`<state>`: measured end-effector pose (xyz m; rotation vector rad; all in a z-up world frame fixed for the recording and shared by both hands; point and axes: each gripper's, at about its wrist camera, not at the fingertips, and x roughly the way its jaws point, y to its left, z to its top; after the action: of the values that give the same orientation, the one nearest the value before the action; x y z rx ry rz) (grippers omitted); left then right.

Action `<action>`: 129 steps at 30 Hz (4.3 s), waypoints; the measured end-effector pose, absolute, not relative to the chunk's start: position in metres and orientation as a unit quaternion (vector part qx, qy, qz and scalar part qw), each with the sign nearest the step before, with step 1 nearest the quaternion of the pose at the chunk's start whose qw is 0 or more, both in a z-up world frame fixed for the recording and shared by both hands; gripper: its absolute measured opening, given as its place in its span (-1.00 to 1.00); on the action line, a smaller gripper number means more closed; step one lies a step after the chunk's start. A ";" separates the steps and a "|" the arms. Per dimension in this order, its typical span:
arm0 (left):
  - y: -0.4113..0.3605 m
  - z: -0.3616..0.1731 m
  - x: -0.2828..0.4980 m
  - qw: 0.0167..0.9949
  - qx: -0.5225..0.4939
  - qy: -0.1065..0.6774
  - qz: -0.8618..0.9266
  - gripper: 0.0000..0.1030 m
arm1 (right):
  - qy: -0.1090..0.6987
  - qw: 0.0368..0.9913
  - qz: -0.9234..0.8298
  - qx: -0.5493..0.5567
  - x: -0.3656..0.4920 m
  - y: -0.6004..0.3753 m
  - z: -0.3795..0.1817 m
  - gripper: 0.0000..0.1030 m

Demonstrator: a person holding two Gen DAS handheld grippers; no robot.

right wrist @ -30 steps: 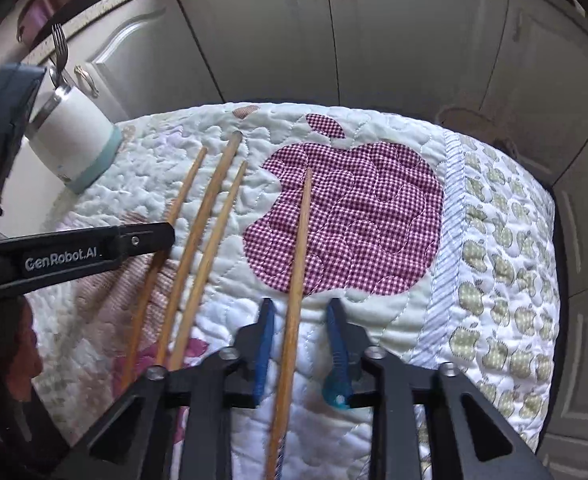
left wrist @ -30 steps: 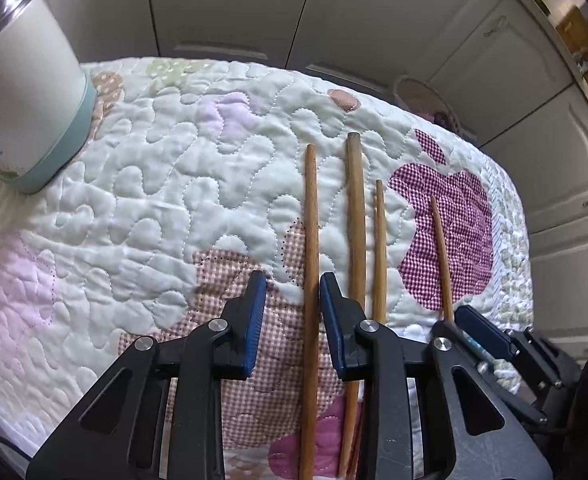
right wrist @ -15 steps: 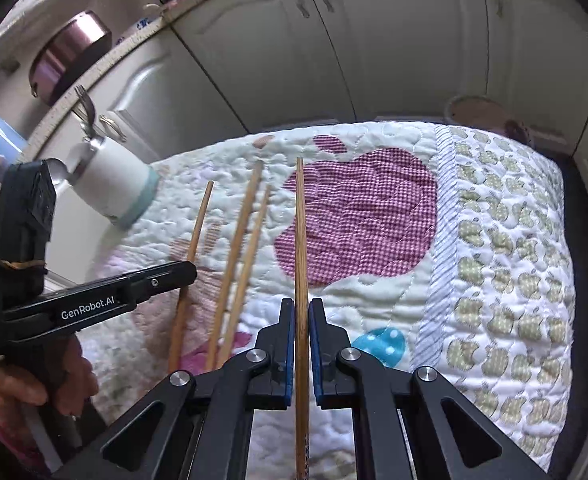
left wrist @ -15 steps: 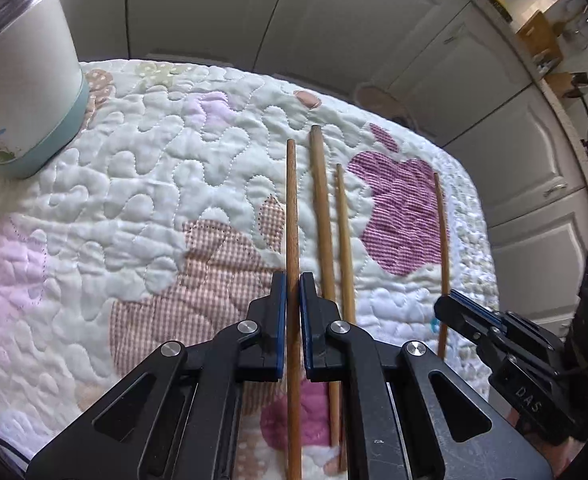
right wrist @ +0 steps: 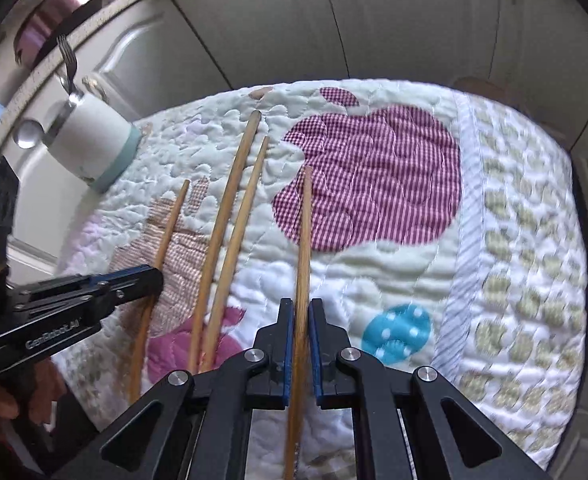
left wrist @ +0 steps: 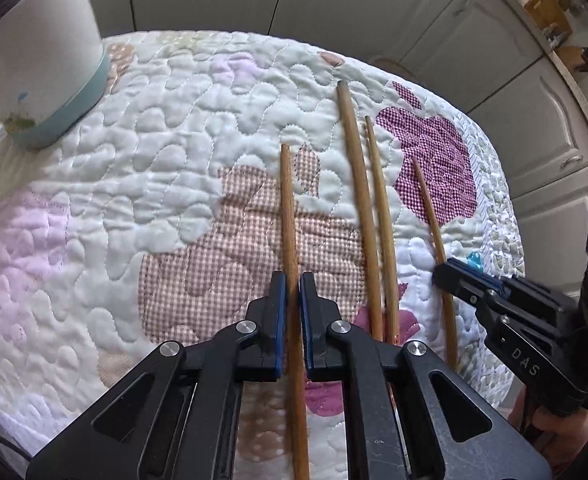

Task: Organize utensils
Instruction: 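Lift both chopsticks upright and carry them over the white jar, then drop both chopsticks into the white jar and open both tools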

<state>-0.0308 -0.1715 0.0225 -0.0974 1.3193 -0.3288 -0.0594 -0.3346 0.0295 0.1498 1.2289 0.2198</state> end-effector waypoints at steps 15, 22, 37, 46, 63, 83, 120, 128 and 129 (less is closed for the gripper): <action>-0.182 0.018 -0.021 0.791 -0.049 0.588 -0.163 -0.91 | 0.557 0.822 0.109 0.040 -0.041 -0.327 0.033 -0.89; -0.160 0.055 -0.042 0.804 -0.080 0.556 -0.196 -0.91 | 0.516 0.842 0.130 0.090 -0.070 -0.345 0.078 -0.89; -0.119 0.134 -0.074 0.846 -0.092 0.483 -0.206 -0.91 | 0.450 0.871 0.185 0.061 -0.101 -0.315 0.152 -0.89; -0.084 0.161 -0.069 0.865 -0.104 0.453 -0.186 -0.91 | 0.421 0.882 0.212 0.027 -0.075 -0.270 0.190 -0.89; -0.037 0.200 -0.046 0.896 -0.141 0.394 -0.151 -0.91 | 0.412 0.879 0.238 0.026 -0.057 -0.230 0.209 -0.89; 0.011 0.219 -0.005 0.912 -0.162 0.366 -0.093 -0.91 | 0.385 0.876 0.288 0.029 -0.035 -0.191 0.249 -0.89; 0.040 0.207 0.114 0.967 -0.123 0.222 0.037 -0.91 | 0.365 0.882 0.293 0.053 0.103 -0.121 0.235 -0.89; 0.031 0.191 0.094 0.964 -0.107 0.243 0.009 -0.91 | 0.383 0.874 0.296 0.040 0.096 -0.124 0.222 -0.89; 0.032 0.188 0.091 0.962 -0.109 0.252 0.008 -0.91 | 0.386 0.872 0.298 0.041 0.097 -0.123 0.220 -0.89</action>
<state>0.0908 0.0324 0.1877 -0.2215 0.5103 0.0163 0.0970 -0.1230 0.2201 0.0858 0.8075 0.6218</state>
